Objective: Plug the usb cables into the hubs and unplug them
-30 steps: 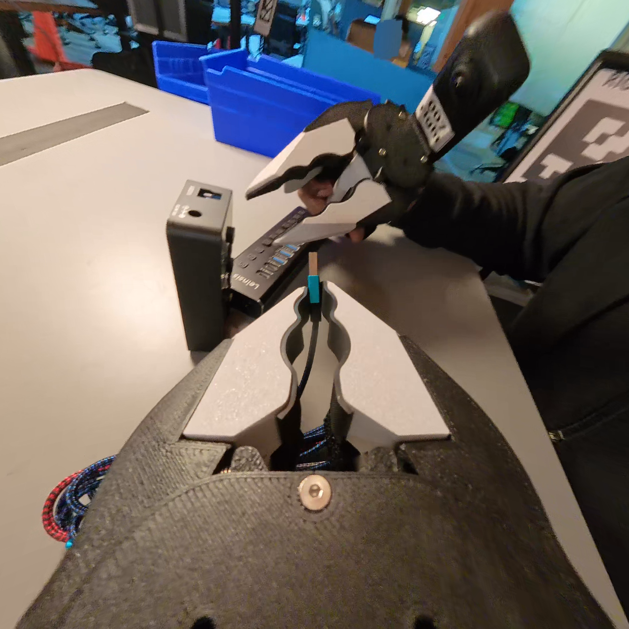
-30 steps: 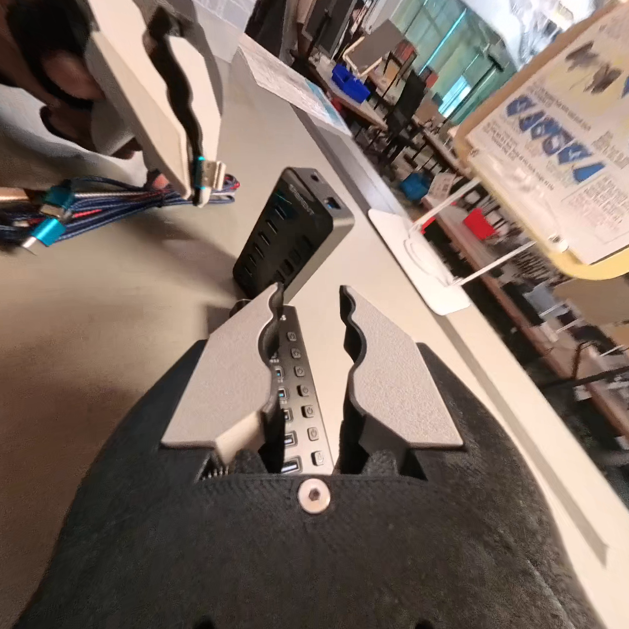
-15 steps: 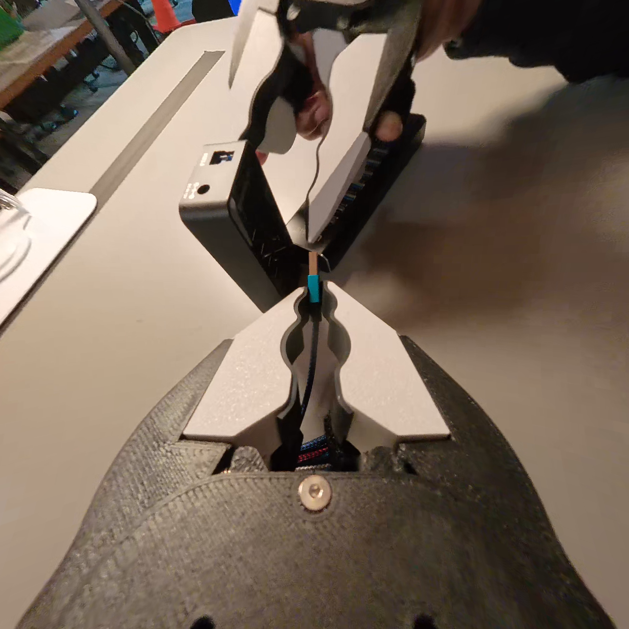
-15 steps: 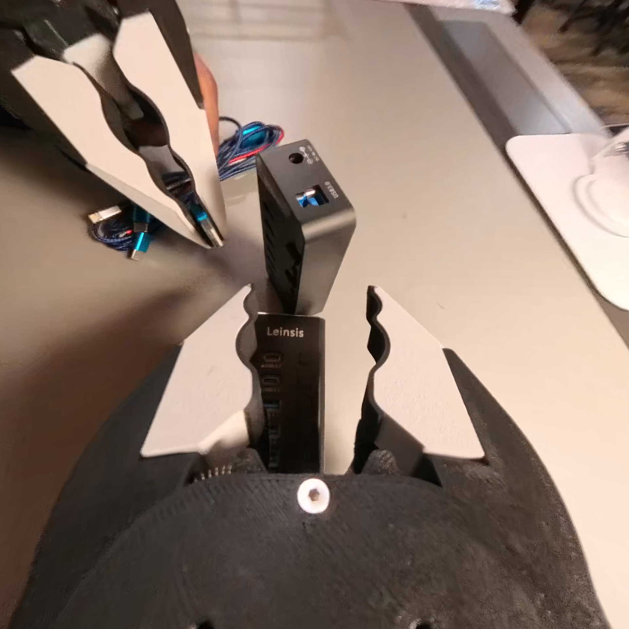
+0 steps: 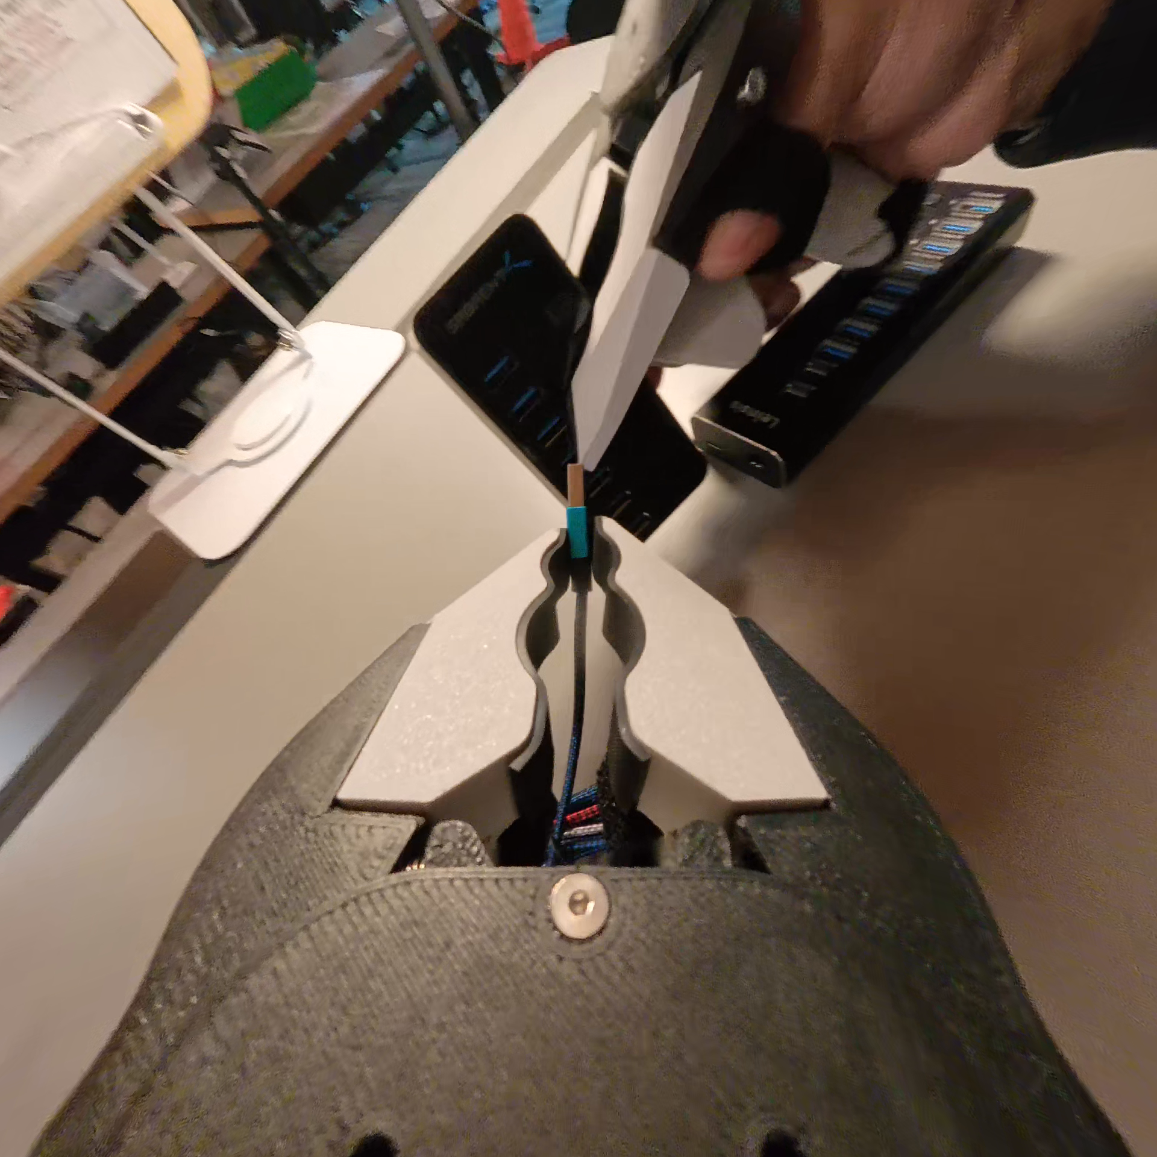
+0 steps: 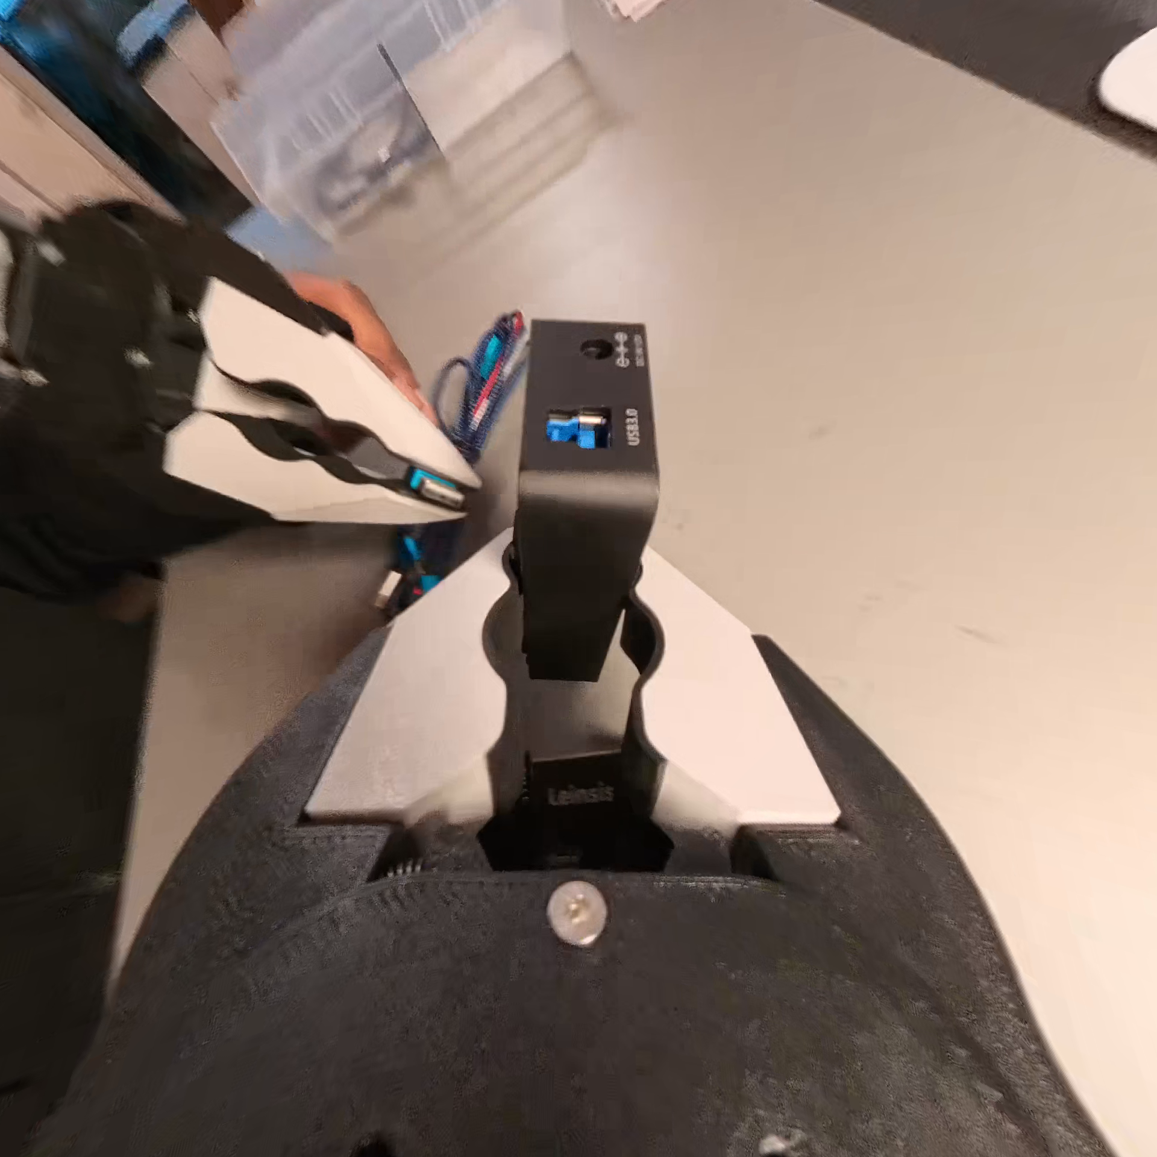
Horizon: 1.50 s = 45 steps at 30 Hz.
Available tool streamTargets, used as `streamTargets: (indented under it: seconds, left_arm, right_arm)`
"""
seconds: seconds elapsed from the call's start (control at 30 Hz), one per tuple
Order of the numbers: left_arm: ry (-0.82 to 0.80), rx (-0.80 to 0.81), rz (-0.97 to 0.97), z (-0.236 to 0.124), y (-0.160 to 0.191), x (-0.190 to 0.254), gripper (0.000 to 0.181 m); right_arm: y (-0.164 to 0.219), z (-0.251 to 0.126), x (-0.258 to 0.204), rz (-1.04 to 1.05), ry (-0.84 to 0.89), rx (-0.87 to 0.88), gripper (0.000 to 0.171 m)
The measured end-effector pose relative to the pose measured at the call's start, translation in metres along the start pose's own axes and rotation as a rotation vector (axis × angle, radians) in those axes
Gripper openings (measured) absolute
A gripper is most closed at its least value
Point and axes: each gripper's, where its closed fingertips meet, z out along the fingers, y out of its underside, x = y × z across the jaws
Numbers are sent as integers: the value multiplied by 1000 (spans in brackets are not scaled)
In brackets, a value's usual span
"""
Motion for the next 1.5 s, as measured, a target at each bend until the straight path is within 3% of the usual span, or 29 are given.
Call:
streamTargets:
  seconds: [0.03,0.23,0.33,0.4,0.53,0.67,0.83,1.07,1.3,1.5]
  left_arm:
    - [-29,8,19,-2,-2,-4,9]
    - [-178,29,160,-10,-10,-18,8]
    - [-179,47,169,-10,-13,-14,9]
    - [-100,80,79,-9,-17,-6,9]
    - [190,182,-302,-13,-28,11,8]
    - [435,256,-622,-18,-35,19,8]
    - [632,312,-876,-22,-40,23,8]
    - [760,347,-1042,-27,-44,23,8]
    - [790,349,-1104,-27,-43,22,9]
    - [822,334,-1156,-26,-40,24,8]
  right_arm:
    - [-3,-2,-3,39,-26,20,26]
    - [-6,-7,-9,58,21,36,26]
    - [-7,-7,-12,8,67,58,26]
    - [-6,-8,-10,-53,127,76,26]
    - [-12,-15,-9,-217,219,173,26]
    - [-22,-18,-22,-266,174,274,26]
    - [-26,-15,-36,-372,160,310,26]
    - [-23,-5,-40,-514,253,276,26]
    - [-26,-6,-37,-644,367,273,26]
    - [-30,-11,-33,-883,554,239,26]
